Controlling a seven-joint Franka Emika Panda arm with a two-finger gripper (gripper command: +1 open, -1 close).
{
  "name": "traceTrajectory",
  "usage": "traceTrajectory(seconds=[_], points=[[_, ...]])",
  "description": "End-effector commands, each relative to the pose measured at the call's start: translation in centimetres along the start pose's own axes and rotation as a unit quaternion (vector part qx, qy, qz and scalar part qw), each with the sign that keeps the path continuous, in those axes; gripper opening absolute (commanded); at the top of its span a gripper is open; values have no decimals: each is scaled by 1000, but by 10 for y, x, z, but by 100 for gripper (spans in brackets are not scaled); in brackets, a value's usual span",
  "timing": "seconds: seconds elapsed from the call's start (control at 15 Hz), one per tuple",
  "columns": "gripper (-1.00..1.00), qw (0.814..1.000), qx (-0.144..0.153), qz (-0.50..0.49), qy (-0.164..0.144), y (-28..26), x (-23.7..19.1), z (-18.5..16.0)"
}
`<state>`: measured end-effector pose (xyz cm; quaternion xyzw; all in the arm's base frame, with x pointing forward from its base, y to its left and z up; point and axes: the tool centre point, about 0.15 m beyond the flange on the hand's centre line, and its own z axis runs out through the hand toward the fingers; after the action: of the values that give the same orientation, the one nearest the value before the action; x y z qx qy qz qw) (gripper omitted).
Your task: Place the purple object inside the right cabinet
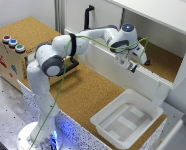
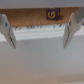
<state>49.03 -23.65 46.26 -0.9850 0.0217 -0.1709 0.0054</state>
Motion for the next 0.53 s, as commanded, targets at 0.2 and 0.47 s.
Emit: traceTrajectory(seconds=[0.2,0.47], points=[[100,998,-59,5,-15,-128,-127,0],[100,998,-59,5,-15,-128,-127,0]])
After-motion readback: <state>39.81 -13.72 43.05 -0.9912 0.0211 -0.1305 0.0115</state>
